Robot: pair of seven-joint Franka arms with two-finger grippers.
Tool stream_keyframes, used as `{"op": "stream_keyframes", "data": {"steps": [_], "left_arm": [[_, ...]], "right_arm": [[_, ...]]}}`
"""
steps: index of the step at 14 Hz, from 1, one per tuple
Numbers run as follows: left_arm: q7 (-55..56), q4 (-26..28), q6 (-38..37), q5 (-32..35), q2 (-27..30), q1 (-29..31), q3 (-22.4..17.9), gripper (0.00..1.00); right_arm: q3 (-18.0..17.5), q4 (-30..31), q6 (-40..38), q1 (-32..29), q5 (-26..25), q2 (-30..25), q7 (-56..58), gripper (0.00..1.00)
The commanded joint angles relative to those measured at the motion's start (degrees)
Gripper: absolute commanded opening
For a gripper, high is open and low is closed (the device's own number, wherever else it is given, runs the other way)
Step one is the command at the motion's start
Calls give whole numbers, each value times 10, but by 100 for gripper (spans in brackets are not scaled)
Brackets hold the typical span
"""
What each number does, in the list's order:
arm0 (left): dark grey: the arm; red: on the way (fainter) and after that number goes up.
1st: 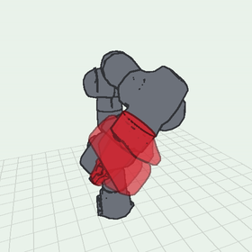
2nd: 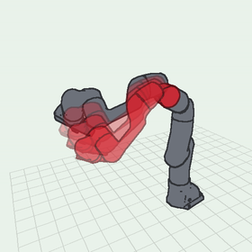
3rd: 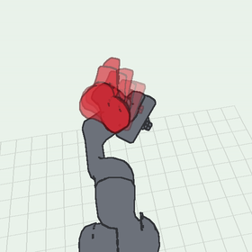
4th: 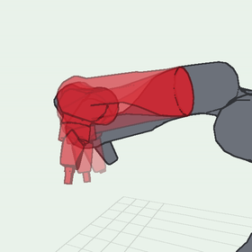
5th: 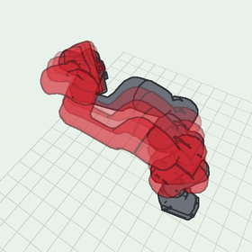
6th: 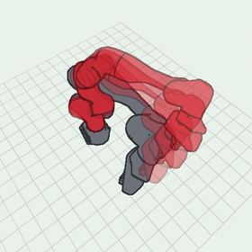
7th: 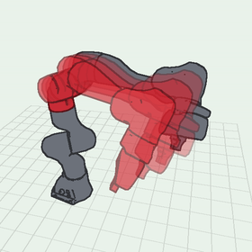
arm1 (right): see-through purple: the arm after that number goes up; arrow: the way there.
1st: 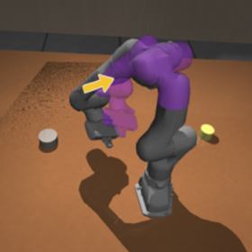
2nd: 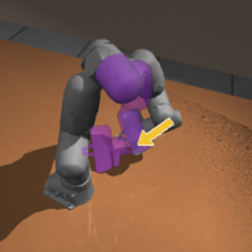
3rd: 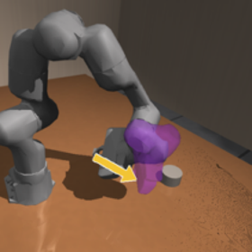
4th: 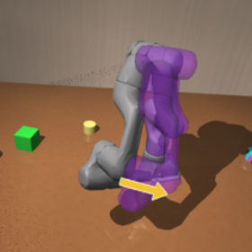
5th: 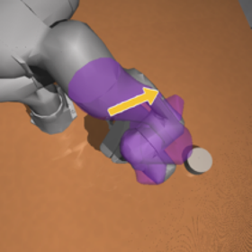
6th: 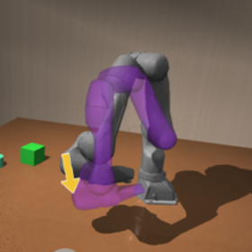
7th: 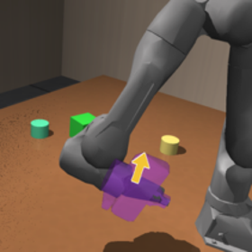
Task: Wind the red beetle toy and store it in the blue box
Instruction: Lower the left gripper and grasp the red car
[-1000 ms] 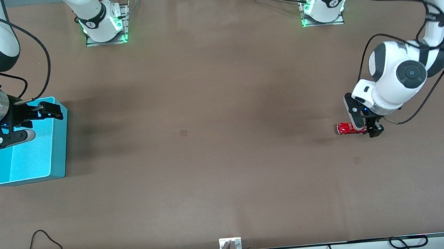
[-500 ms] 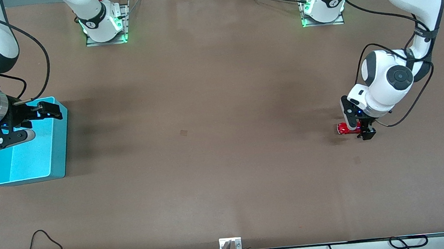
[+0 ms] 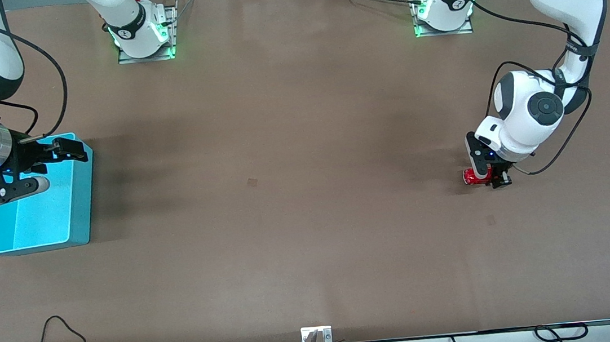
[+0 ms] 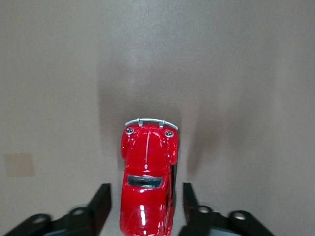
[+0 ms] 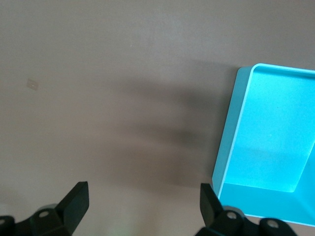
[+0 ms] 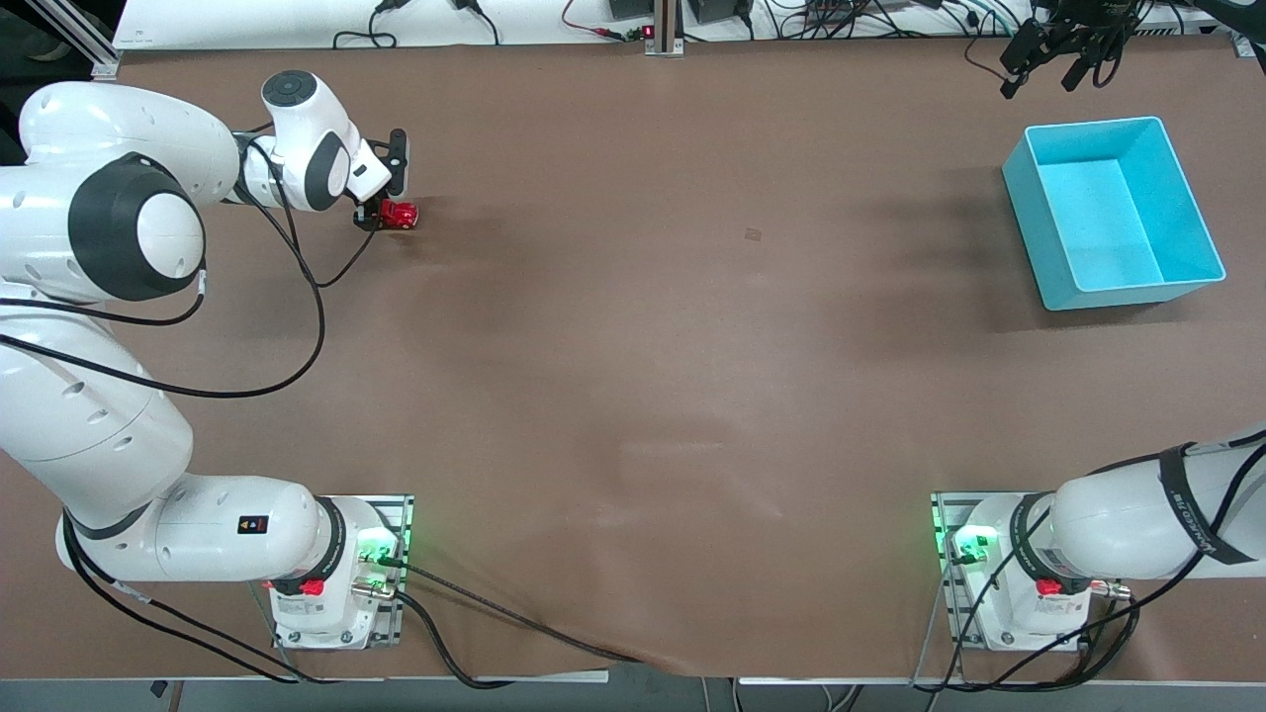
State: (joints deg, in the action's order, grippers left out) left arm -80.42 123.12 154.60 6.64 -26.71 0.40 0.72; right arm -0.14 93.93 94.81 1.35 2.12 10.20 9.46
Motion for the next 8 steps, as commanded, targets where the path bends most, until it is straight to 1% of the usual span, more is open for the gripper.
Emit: {"op": "stream_keyframes", "data": {"steps": [1,5,8], "left_arm": [[-11,1,5,6,0,5,1,14],[-11,0,0,6,-3,7,1,13],[-14,-4,-10,6,-14,24,1,13]], "right_arm": [[0,2,-7,-5,13,-3,2,100],[1,4,-16,-8,14,-3,2,100],[1,4,-16,-9,14,-2,2,100]]}}
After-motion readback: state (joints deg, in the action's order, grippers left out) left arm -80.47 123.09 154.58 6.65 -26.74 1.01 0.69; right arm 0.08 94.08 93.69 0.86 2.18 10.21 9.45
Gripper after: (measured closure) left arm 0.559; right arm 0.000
